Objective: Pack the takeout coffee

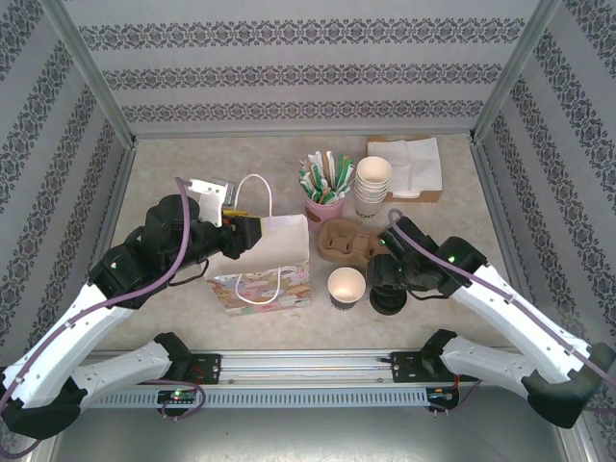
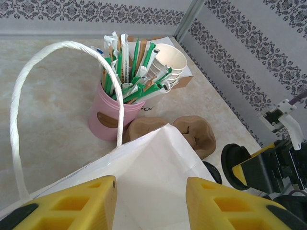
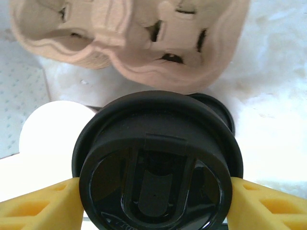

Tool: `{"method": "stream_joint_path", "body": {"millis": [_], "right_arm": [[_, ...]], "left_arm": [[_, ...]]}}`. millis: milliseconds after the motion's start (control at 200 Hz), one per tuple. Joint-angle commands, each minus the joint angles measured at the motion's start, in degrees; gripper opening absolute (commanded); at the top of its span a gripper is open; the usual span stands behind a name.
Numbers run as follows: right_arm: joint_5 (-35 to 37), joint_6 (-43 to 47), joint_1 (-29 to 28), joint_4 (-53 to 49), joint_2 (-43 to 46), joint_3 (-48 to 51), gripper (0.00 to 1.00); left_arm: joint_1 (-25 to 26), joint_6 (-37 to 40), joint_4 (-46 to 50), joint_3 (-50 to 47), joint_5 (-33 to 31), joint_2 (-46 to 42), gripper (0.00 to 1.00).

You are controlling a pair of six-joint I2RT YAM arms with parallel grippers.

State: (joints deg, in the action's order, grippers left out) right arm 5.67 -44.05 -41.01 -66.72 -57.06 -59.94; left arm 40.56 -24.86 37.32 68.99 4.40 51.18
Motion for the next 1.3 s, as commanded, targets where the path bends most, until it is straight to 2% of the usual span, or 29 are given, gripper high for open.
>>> {"method": "stream_joint_path", "body": {"millis": [0,200,450,1294], "right_arm": [[-4.65,4.06,-1.50,-1.48,-3.13,-2.68,0.71],[-7.10,3.41,-6.32,2.89,-8.97,-5.11,0.70],[-7.08,3.88,-8.41,4.32,-14.48,-7.70,0.70],[-6.83,6.39,-9.94,0.73,-23.18,-10.17,0.72]], "left_arm": [[0.84,-0.11,1.09,-0.09,-0.33,-0.84,0.43],[0.86,-0.29,1.44,-0.08,-0.71,-1.43,0.43],[0.88,0.03,1.67,-0.15,-0.85,-1.56,0.43],[0.84,0.09,2.14,-1.04,-1.94,-2.22,0.43]]}}
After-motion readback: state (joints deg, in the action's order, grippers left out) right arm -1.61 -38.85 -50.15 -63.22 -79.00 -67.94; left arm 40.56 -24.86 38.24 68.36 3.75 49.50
